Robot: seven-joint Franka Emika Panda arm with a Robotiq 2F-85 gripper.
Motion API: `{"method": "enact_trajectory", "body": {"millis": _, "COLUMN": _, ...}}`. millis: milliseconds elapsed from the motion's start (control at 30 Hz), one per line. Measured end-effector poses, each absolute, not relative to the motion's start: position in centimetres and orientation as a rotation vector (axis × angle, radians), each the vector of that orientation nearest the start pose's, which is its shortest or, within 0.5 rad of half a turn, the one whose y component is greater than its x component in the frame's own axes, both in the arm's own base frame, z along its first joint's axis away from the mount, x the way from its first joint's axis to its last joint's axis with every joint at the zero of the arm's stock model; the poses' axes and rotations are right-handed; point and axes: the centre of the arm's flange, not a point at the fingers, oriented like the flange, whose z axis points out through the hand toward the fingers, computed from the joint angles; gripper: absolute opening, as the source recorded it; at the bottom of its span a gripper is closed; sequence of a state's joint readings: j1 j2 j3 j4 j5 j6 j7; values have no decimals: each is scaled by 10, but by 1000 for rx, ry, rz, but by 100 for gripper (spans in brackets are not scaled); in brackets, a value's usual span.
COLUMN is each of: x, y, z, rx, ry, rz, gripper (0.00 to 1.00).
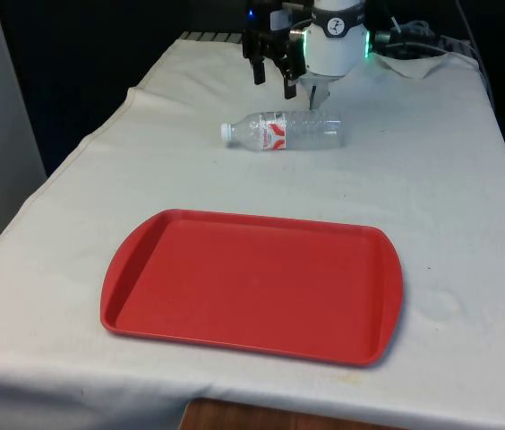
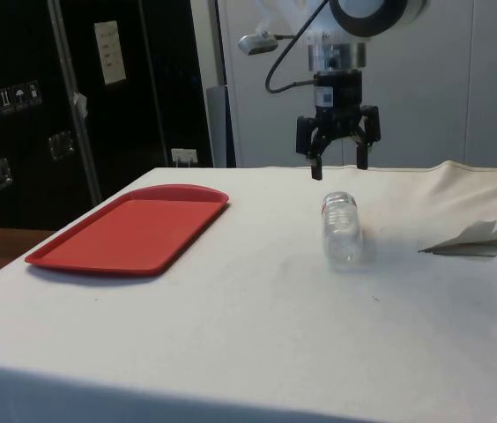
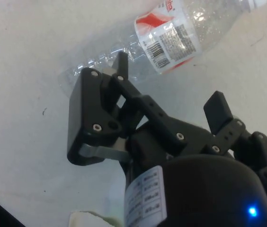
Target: Place the bottle upright on the tray.
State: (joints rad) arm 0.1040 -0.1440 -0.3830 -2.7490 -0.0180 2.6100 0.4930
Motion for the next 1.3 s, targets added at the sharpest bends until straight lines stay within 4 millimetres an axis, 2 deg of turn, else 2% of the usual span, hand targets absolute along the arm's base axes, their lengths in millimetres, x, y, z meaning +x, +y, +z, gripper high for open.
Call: {"method": "enact_trajectory", "body": {"millis": 1300, "x": 376, "y": -109, "z": 251, "rx": -2739, "ry": 1469, "rz": 51, "gripper": 100}}
